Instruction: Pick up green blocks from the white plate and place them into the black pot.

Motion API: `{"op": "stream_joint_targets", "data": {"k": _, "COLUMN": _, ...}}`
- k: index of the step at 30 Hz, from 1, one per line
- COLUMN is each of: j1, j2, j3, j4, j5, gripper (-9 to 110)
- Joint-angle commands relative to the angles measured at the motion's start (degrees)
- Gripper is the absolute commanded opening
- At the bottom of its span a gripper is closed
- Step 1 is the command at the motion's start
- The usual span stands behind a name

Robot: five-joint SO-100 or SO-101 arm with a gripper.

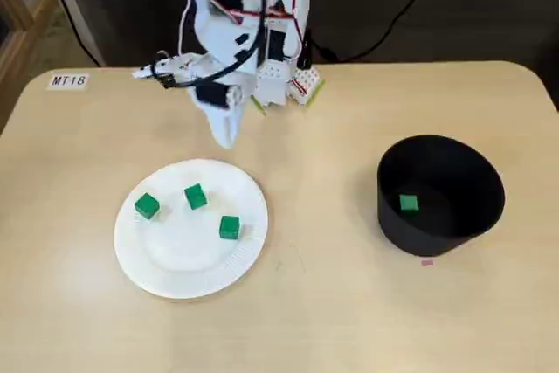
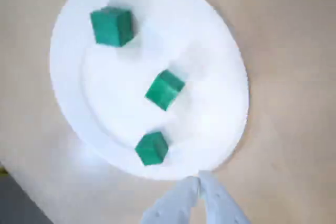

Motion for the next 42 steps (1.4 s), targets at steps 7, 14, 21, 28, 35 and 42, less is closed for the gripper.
{"op": "stream_joint_targets", "data": {"k": 7, "j1": 11.1, "j2": -24.9, "j3": -22.6, "j4": 6.3, "j5": -6.4, "gripper": 21}}
{"op": "stream_joint_targets", "data": {"k": 14, "j1": 11.9, "j2": -34.9, "j3": -28.7, "j4": 5.4, "j5": -9.0, "gripper": 38}}
{"op": "stream_joint_targets", "data": {"k": 21, "j1": 12.4, "j2": -42.5, "j3": -36.1, "j4": 5.3, "j5": -9.3, "gripper": 41}}
{"op": "stream_joint_targets", "data": {"k": 28, "j1": 12.2, "j2": -49.0, "j3": -42.9, "j4": 6.0, "j5": -8.6, "gripper": 38}}
{"op": "stream_joint_targets", "data": {"k": 35, "j1": 11.0, "j2": -54.0, "j3": -46.7, "j4": 5.6, "j5": -7.6, "gripper": 32}}
{"op": "stream_joint_targets", "data": {"k": 42, "j1": 9.4, "j2": -60.1, "j3": -53.3, "j4": 5.2, "j5": -5.3, "gripper": 2}}
